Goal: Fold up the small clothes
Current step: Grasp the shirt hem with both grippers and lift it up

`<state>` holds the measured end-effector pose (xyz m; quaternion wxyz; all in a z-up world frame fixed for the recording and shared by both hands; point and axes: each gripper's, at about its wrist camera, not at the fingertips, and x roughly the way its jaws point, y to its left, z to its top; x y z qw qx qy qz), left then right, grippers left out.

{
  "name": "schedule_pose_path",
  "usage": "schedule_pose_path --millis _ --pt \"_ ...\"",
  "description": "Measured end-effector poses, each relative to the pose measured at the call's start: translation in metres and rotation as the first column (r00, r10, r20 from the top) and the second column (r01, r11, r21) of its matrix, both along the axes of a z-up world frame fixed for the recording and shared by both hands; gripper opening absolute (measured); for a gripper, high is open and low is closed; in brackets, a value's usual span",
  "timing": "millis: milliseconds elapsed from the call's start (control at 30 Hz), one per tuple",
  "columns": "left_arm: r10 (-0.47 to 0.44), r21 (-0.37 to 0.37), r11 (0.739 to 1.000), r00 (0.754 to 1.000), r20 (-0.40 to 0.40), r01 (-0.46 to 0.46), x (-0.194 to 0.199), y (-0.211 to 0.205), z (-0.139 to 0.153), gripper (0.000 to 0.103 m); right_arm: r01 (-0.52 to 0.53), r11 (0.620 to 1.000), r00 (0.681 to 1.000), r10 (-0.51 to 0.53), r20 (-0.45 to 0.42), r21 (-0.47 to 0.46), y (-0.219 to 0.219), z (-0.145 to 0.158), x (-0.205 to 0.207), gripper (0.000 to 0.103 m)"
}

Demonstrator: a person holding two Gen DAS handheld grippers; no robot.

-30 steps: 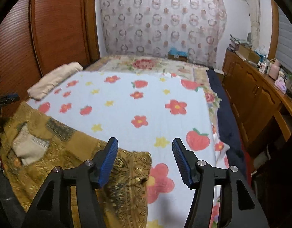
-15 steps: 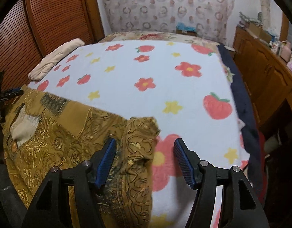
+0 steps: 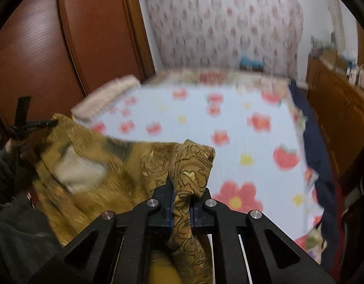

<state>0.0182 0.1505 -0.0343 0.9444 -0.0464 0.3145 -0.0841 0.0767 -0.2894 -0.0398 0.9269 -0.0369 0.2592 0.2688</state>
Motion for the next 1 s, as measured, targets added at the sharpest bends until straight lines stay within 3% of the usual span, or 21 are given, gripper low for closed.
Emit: schedule_pose_path --millis 100,233,400,533,667,833,1000 --pt "-0.02 -0.024 0.999 0.991 0.131 0.023 -0.026 -0.008 0.054 0.009 -0.011 0.999 0.993 0.006 0.121 0.038 -0.005 0.05 -0.033 0.008" --pt "-0.035 -0.026 0.999 0.957 0.288 0.044 -0.053 -0.007 0.117 0.009 0.0 0.996 0.965 -0.024 0.261 0.089 -0.018 0.106 -0.066 0.008" --pt "-0.011 -0.031 0.999 0.912 0.409 0.026 -0.062 0.007 0.174 0.009 0.025 0.993 0.911 -0.069 0.406 0.115 -0.037 0.168 -0.102 0.008" --pt "-0.023 -0.013 0.999 0.878 0.478 0.033 -0.064 0.008 0.214 0.009 0.022 0.992 0.886 -0.077 0.457 0.124 -0.048 0.207 -0.117 0.008" --pt "-0.021 -0.011 0.999 0.853 0.522 0.031 -0.062 0.007 0.235 0.009 0.028 0.992 0.859 -0.089 0.505 0.126 -0.052 0.24 -0.129 0.008" --pt "-0.001 0.0 1.0 0.856 0.516 0.001 -0.024 0.004 0.239 0.009 0.059 0.992 0.865 -0.106 0.491 0.11 -0.047 0.25 -0.096 0.008" --pt "0.035 0.019 0.999 0.91 0.412 -0.046 0.072 0.008 0.198 0.009 0.102 0.993 0.918 -0.119 0.378 0.066 -0.02 0.222 -0.009 0.008"
